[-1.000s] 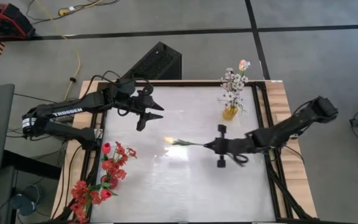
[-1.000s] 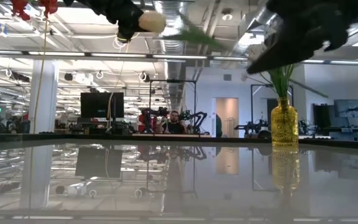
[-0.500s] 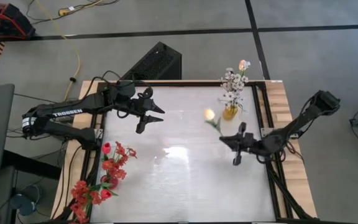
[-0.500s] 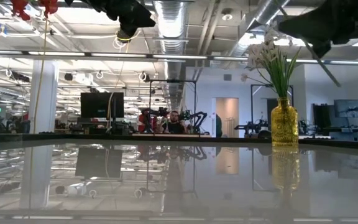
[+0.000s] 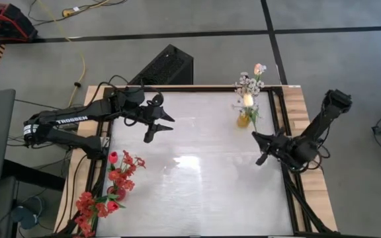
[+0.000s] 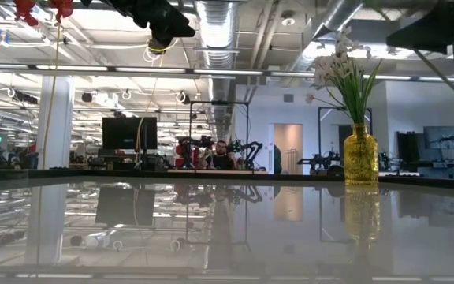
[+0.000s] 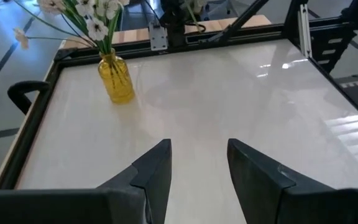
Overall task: Sort flowers into vase by color
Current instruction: Put the white tulip into the yellow vase
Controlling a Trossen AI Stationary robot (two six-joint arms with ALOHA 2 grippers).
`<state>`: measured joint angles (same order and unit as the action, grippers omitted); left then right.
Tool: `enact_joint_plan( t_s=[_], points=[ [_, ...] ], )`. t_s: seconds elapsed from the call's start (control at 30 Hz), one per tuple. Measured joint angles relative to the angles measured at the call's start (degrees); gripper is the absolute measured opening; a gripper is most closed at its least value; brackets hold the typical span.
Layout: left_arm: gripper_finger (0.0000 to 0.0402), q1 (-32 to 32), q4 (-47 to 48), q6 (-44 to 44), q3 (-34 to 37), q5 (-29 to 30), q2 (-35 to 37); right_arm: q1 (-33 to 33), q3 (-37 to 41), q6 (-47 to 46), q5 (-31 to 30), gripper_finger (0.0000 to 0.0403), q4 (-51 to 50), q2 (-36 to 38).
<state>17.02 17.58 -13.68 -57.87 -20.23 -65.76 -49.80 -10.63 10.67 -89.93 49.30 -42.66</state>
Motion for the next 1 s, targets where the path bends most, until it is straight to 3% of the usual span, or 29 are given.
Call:
enact_joint_plan(
  t_s=[0.17,0.23,0.37,0.5,0.7,0.83,1.0],
  points=[
    [0.0146,0.0,-0.5,-0.7,0.0,0.0,0.0,0.5,-2.0,5.6,0.9,0.0025,0.6,2.7],
    [0.0146,0.0,-0.7,-0.6,0.0,-0.1,0.0,0.5,-2.4,7.2,9.9,0.0025,0.6,3.2],
    [0.0146,-1.0,-4.1,-0.1,0.3,-3.6,-0.3,4.5,-4.0,4.2,34.5,0.0024,1.7,1.4],
    [0.0146,-4.1,-15.7,1.7,4.0,-7.6,-1.3,11.7,-5.6,3.6,48.8,0.0025,10.5,-6.4],
    [0.0146,-10.1,-33.0,2.8,6.9,-6.7,-4.5,22.4,-13.1,6.9,68.7,0.0025,28.3,-23.5],
    [0.0146,-13.0,-40.9,2.8,6.9,-2.7,-7.5,27.2,-22.9,8.8,74.0,0.0025,30.9,-33.9],
    [0.0146,-14.0,-44.2,3.6,7.0,0.6,-9.3,31.0,-34.3,9.4,79.4,0.0025,29.8,-43.1]
  ],
)
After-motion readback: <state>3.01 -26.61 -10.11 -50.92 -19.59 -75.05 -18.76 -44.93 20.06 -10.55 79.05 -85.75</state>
